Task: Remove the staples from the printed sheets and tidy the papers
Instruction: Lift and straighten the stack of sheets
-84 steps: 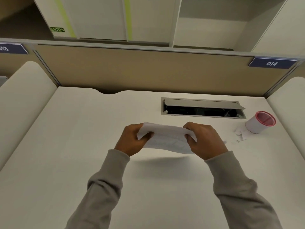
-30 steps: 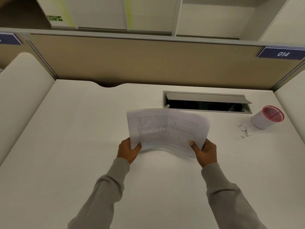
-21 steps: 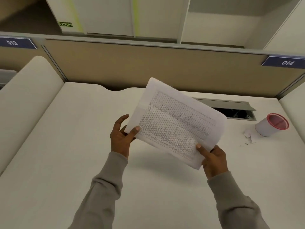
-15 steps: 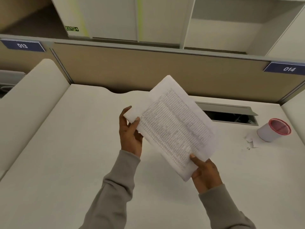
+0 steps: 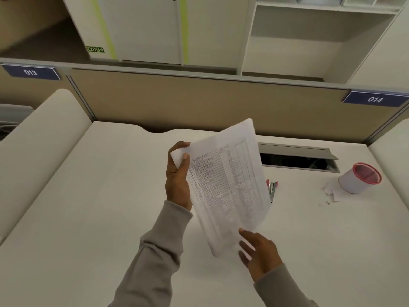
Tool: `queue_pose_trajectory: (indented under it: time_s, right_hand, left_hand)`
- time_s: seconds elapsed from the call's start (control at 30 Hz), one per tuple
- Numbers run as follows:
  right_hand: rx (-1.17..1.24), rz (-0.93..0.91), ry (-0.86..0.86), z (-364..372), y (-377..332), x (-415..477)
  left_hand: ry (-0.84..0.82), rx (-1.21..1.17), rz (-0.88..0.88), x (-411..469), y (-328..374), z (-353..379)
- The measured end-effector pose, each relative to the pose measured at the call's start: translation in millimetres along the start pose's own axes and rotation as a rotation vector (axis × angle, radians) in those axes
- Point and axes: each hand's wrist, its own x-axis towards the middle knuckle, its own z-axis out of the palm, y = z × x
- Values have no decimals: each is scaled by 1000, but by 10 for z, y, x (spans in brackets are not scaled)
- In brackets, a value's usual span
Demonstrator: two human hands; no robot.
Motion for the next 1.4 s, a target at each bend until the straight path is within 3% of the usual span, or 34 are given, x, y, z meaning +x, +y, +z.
queue_pose_trajectory:
  time_s: [0.07,0.13,0.2,0.27,0.37,0.43,0.8,1.07,1.23,1.4]
  right_hand:
    - [-172,-174,125,-14,-148,52]
    - [-367,-483,161,11,-430,29]
    - [-572,-722,95,69,-772,-10]
    - [-727,-837,-54,154,-1094,-42]
    - [-703,-821,-287,290,-1366,-16]
    - [-633,-798,-347,329,-1377,49]
    - [-439,-785,-281,391,-1126,265]
    - [-479,-798,-266,353,-1092,339]
    - [-455,-800,-183,291,-1065,407]
    - [-373,-763,-181,236,-1060,480]
  left_hand:
    - [-34,28,5,15,45,-10]
    - [-74,77,5,42,90,-23]
    - [-116,123,6,74,115,-37]
    - [-160,162,9,102,118,-31]
    - [-201,222,5,129,107,-4]
    - [-211,239,-12,148,99,16]
    - [-164,98,-115,230,5,21]
    - [-154,79,-201,314,-79,20]
    - [-177,283,-106,321,-45,14]
    - [-255,570,-131,214,-113,-108]
